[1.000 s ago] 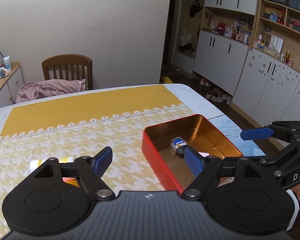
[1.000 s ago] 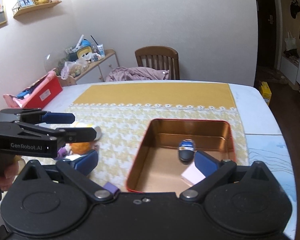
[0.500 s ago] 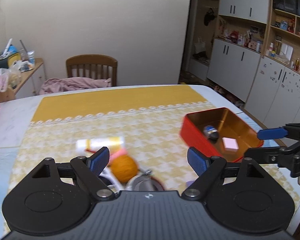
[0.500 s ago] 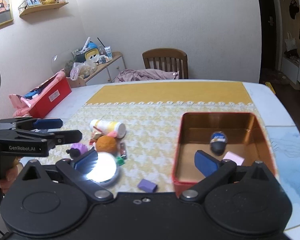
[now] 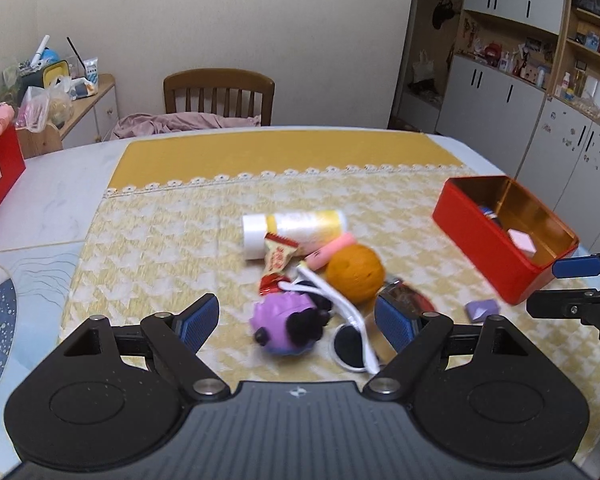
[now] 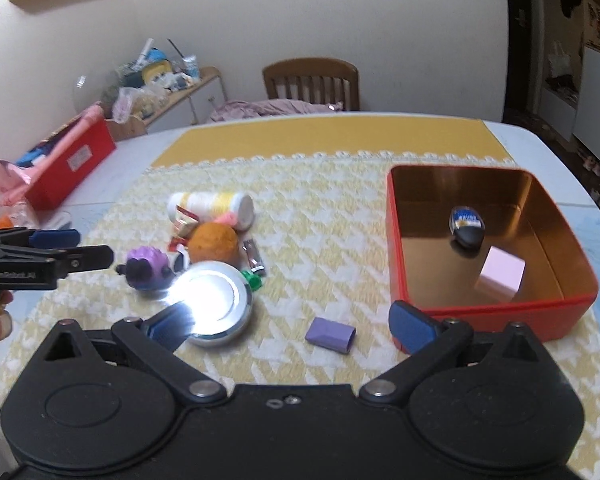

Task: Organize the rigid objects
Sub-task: 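Withdraw both tools from the tin back toward the remaining items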

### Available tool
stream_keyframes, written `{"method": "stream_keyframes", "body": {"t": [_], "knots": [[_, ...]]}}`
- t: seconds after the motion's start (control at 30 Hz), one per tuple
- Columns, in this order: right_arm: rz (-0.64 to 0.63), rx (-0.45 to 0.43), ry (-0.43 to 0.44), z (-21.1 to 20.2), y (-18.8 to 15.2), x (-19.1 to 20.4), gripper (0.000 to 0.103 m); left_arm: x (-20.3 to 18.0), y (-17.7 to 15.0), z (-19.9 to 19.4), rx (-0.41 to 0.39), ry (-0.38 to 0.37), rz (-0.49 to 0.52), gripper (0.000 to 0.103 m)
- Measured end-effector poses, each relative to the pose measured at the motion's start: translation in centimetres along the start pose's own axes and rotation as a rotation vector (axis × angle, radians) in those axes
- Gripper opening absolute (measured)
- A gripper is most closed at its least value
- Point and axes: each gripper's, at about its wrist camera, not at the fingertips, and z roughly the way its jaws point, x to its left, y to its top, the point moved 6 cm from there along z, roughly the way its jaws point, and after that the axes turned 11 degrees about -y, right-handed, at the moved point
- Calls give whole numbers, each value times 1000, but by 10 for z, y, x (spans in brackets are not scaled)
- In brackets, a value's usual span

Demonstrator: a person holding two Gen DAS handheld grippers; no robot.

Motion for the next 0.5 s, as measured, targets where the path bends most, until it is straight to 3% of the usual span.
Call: {"method": "stream_keyframes", "body": {"t": [0.23,0.5], "knots": [[28,56,-42,27,-11,10,97,21,-9,22,45,-26,-15,85],[79,109,-106,53,-15,8,84,25,-18,45,92,-50,21,85]]}}
